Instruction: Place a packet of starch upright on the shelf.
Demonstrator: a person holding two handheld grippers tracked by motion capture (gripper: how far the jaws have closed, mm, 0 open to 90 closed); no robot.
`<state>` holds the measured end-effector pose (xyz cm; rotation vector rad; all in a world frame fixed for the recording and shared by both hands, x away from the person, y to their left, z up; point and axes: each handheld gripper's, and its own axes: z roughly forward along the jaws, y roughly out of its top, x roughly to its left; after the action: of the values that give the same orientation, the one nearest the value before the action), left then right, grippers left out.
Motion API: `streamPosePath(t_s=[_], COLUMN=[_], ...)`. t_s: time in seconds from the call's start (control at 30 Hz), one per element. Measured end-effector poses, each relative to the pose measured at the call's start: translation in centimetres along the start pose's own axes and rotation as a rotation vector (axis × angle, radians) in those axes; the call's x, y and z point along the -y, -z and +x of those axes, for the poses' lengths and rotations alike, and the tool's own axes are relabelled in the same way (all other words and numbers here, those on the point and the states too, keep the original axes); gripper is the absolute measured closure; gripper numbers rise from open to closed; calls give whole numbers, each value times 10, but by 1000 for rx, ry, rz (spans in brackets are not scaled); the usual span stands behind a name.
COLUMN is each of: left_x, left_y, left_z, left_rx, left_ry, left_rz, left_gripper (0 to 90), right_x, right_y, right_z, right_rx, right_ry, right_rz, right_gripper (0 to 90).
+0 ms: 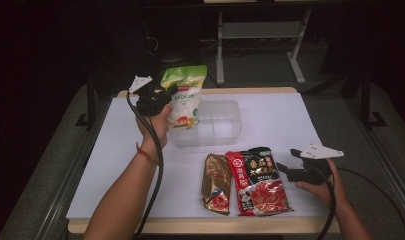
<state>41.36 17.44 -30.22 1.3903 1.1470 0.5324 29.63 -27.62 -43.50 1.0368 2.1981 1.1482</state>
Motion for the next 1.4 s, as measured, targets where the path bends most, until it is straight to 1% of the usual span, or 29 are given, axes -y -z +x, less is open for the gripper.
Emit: streamPosePath(t_s=[0.1,0.13,0.23,0.27,0.3,0.33,0.37,0.47,0.57,0.63,0.67,0.7,0.73,0.8,0.83,0.9,0.97,1.0,1.03,1.07,1.1,1.13,1.17,1.2,1.27,1.3,1.33,1.37,1.4], left_x=[-3,-3,-2,1,1,2,3,6,6,8,10,12,14,18,21,27,35,43,43,47,50,50,50,49,48,47,46,45,44], left_y=[-3,-4,-9,-14,-14,-17,-20,-28,-36,-40,-42,-44,-45,-45,-45,-45,-46,-47,-47,-47,-45,-43,-42,-42,-39,-39,-38,-36,-35], left_z=[0,0,-1,-2,-2,-2,-3,-5,-6,-6,-5,-4,-6,-9,-10,-8,0,8,8,12,14,13,11,9,6,7,8,9,12], left_rx=[-55,-75,-136,-155,-155,-166,-171,-168,-164,-159,-144,-118,-110,-108,-99,-90,-67,-91,-91,-74,-53,-49,-34,-9,6,33,32,28,40], left_ry=[3,12,20,31,31,32,40,58,94,105,113,119,110,68,61,78,94,98,98,109,100,75,49,29,-25,-45,-69,-95,-120], left_rz=[-27,-37,-50,-57,-57,-54,-59,-71,-77,-99,-109,-112,-103,-83,-78,-69,-51,-17,-17,-14,-28,-30,-19,-5,20,45,73,82,99], left_gripper=[892,893,892,892,891,891,891,890,889,888,888,888,888,884,884,881,875,871,866,866,859,857,852,833,821,810,793,798,797], right_x=[0,-1,-1,-1,-1,-1,-1,-2,-2,-1,-1,-1,-1,-1,-1,0,0,-1,-1,-1,-1,-1,-1,-1,0,0,0,0,0], right_y=[-1,-1,-2,-3,-3,-4,-4,-4,-4,-5,-5,-5,-5,-5,-5,-6,-6,-5,-5,-5,-5,-6,-6,-7,-8,-7,-7,-6,-6], right_z=[1,1,2,2,2,2,2,3,4,4,4,4,4,4,4,3,4,4,4,5,5,6,6,5,5,5,5,6,6], right_rx=[-2,-3,-8,-9,-10,-10,-10,-12,-15,-15,-17,-18,-17,-19,-19,-19,-19,-21,-21,-21,-20,-21,-23,-22,-20,-20,-19,-18,-17], right_ry=[2,4,7,9,12,15,15,17,20,23,24,26,28,29,29,25,25,32,32,34,36,34,34,36,36,37,40,37,36], right_rz=[3,2,7,6,7,8,8,12,13,15,15,15,17,17,17,20,22,18,18,17,18,20,22,26,29,29,30,29,29], right_gripper=[262,262,262,262,262,261,261,262,262,262,262,262,261,261,261,261,261,261,261,261,261,261,261,261,260,261,261,261,261])
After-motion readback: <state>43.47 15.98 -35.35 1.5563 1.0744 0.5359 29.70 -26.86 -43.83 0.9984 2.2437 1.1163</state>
